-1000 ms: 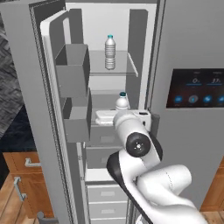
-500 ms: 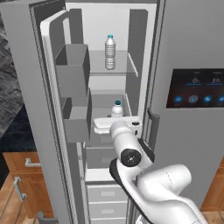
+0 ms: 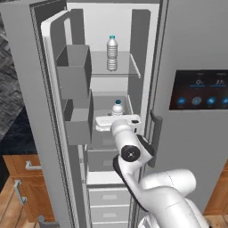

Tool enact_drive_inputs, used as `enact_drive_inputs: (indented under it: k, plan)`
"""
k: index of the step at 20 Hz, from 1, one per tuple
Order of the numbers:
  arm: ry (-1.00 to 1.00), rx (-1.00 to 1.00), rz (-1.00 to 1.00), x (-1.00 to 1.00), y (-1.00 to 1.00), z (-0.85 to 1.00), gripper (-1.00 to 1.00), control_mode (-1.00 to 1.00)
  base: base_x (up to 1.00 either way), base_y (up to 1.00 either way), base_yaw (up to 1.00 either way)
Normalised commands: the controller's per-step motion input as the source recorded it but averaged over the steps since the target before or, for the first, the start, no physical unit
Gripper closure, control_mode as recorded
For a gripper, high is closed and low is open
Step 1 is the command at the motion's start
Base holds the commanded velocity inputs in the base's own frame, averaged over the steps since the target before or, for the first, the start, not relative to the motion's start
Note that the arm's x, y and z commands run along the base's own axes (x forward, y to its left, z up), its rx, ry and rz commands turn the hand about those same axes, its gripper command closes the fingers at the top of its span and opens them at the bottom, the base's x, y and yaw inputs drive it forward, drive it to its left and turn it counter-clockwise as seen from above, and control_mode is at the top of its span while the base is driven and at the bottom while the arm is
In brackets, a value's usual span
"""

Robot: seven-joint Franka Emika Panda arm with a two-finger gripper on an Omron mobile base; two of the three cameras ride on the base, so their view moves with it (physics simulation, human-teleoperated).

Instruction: Take the bottled waters from the counter and place them in the freezer to freeze. Close the freezer door after placing the bottles.

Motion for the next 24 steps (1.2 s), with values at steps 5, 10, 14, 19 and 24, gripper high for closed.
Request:
enact_drive_inputs:
  k: [5,10,14,19,24]
  plan:
    - [0.0,0.0,-0.12,0.53,0.08,-0.09,1.0,-1.0,0.0,0.0,0.0]
    - [0.0,0.0,-0.25,0.37,0.18,-0.24,1.0,-1.0,0.0,0.0,0.0]
    - [-0.01,0.0,-0.22,0.31,0.1,-0.18,1.0,-1.0,0.0,0.0,0.0]
    - [0.0,0.0,-0.03,0.26,0.0,0.0,1.0,-1.0,0.0,0.0,0.0]
    - [0.0,0.0,0.01,0.44,0.0,0.0,1.0,-1.0,0.0,0.0,0.0]
